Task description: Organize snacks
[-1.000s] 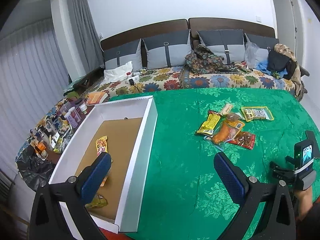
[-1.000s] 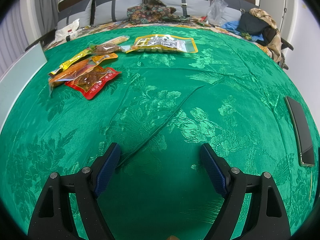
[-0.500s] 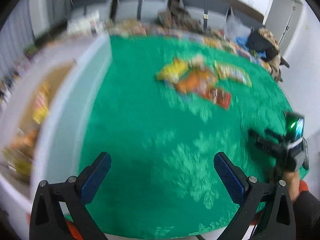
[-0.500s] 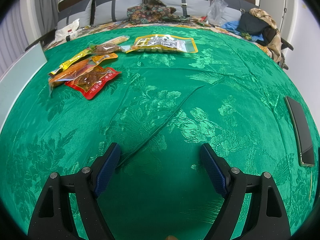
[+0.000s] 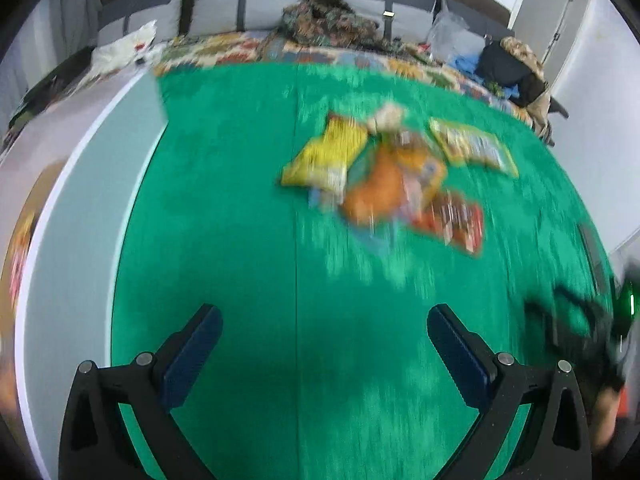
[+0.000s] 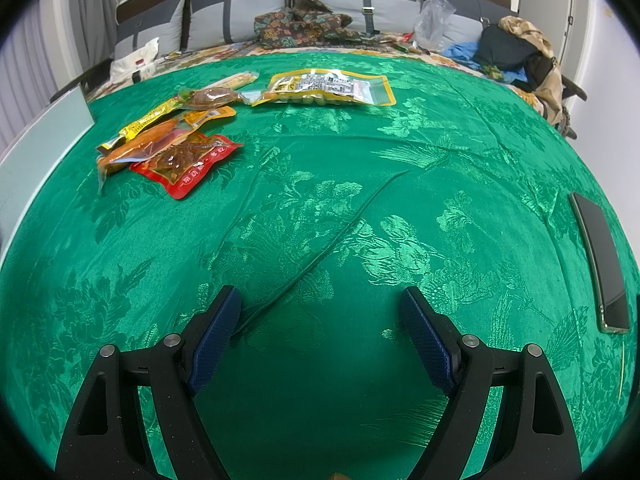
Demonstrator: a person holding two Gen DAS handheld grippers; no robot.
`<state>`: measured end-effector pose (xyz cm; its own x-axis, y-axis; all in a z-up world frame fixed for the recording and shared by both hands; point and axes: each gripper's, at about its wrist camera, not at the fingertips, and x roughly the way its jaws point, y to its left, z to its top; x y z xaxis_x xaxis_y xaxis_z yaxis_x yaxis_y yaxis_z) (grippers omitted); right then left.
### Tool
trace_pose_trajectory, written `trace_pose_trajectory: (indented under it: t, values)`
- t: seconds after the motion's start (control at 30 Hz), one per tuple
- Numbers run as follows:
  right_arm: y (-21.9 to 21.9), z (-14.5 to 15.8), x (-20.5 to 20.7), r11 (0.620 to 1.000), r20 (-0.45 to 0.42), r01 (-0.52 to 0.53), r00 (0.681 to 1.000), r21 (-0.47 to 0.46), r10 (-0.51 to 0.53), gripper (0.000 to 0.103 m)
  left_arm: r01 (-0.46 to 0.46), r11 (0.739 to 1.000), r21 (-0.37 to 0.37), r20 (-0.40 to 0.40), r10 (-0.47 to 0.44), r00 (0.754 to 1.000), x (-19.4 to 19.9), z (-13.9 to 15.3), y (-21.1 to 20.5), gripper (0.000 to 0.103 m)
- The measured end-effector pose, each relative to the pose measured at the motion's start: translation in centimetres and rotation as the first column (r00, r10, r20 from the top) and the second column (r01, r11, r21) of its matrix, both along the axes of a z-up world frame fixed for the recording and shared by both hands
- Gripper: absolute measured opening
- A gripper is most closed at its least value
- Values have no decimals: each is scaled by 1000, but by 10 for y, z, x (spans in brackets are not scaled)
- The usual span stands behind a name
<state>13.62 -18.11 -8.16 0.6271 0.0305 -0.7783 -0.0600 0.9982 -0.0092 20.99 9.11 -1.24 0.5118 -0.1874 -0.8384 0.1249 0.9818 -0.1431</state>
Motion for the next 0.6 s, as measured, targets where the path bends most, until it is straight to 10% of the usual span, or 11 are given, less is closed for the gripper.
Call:
trace_pose_trajectory:
  t: [0.47, 0.6]
  values:
    - [1, -1, -1, 1000, -2, -5, 1000, 4, 5, 87, 109, 992, 66, -115, -101, 988, 205, -56, -53, 83]
    - [2, -1, -1, 1000, -2, -6, 1000, 4, 6, 87, 78, 990, 119, -93, -67, 993, 211, -63, -50, 56]
